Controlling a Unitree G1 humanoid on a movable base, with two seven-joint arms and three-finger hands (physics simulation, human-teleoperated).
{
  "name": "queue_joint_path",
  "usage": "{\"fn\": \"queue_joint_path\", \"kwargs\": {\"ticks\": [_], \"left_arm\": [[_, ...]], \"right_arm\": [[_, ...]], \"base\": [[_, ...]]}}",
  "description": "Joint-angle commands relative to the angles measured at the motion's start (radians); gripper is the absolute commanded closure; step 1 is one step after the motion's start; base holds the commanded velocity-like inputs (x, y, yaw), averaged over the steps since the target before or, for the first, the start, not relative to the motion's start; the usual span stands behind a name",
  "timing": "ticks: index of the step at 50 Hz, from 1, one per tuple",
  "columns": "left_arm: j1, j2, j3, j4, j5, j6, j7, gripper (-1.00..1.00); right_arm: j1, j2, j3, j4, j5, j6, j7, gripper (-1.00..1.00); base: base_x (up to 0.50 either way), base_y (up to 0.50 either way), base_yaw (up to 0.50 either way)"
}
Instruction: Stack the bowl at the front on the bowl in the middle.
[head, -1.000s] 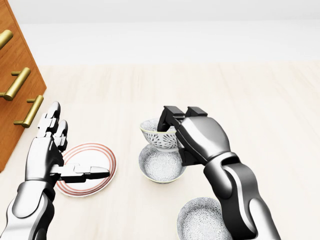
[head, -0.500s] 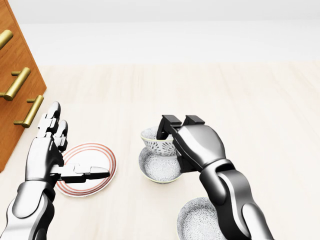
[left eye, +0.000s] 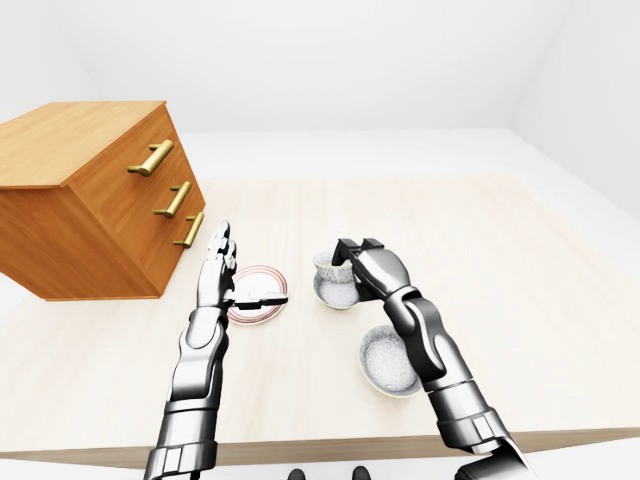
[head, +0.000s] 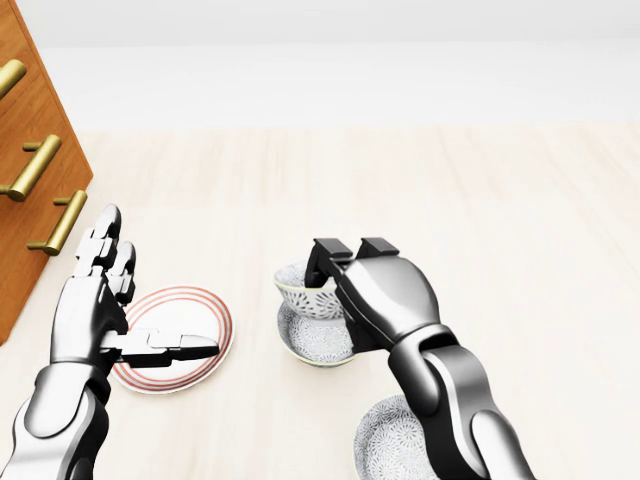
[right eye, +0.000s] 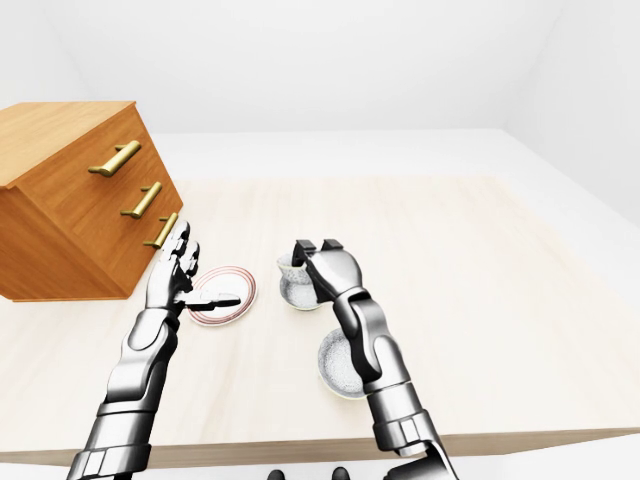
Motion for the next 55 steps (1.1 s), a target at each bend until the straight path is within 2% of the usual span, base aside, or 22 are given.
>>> {"fn": "queue_joint_path", "kwargs": {"ticks": [1,3,11,12,13,14,26,35,39,46,54,55], "left_arm": [[0.001,-0.001,-0.001,-0.007,0.0,0.007,0.002,-1.0],[-0.001,-0.001,0.0,0.0,0.0,0.001,0.001,-1.0],[-0.001,0.0,-0.001,-0.002,0.001,0.003,0.002,-1.0],[-0.001,-0.001,-0.001,0.001,0.0,0.001,0.002,-1.0],[-0.001,-0.001,-0.001,0.001,0.001,0.001,0.002,-1.0],[-0.001,0.0,-0.001,0.0,0.001,0.002,0.002,-1.0],[0.003,-0.001,0.0,-0.004,0.001,0.003,0.003,-1.0],[-0.001,0.0,0.0,-0.014,0.001,0.015,0.003,-1.0],[-0.005,0.004,0.002,-0.028,0.0,0.026,0.002,-1.0],[-0.007,0.007,0.005,-0.074,0.0,0.026,0.001,-1.0],[-0.007,0.011,0.011,-0.143,0.002,0.026,-0.001,-1.0],[-0.007,0.011,0.011,-0.148,0.002,0.026,-0.001,-1.0]], "right_arm": [[-0.003,0.0,-0.004,0.003,-0.062,0.0,-0.024,1.0],[-0.003,-0.002,-0.005,0.004,-0.064,0.0,-0.025,1.0],[-0.002,-0.005,-0.007,0.01,-0.07,0.0,-0.026,1.0],[-0.001,-0.004,-0.006,0.006,-0.072,0.0,-0.028,0.94],[0.004,-0.003,-0.004,0.003,-0.067,0.0,-0.011,-0.28],[0.005,-0.002,-0.005,-0.001,-0.069,0.0,-0.017,-1.0],[0.01,0.003,-0.004,-0.049,-0.06,0.0,0.02,-1.0],[-0.012,0.002,-0.023,-0.109,-0.023,0.0,0.077,-1.0],[-0.104,-0.008,-0.079,-0.139,0.072,0.0,0.115,-1.0],[-0.16,-0.029,-0.119,-0.239,0.233,0.0,0.185,-1.0],[-0.178,-0.052,-0.16,-0.281,0.392,0.0,0.139,-1.0],[-0.174,-0.056,-0.16,-0.284,0.406,0.007,0.134,-1.0]], "base": [[0.0,0.0,0.0],[0.0,0.0,0.0],[0.0,0.0,0.0],[0.0,0.0,0.0],[0.0,0.0,0.0],[0.0,0.0,0.0],[0.0,0.0,0.0],[0.0,0.0,0.0],[0.0,0.0,0.0],[0.0,0.0,0.0],[0.0,0.0,0.0],[0.0,0.0,0.0]]}}
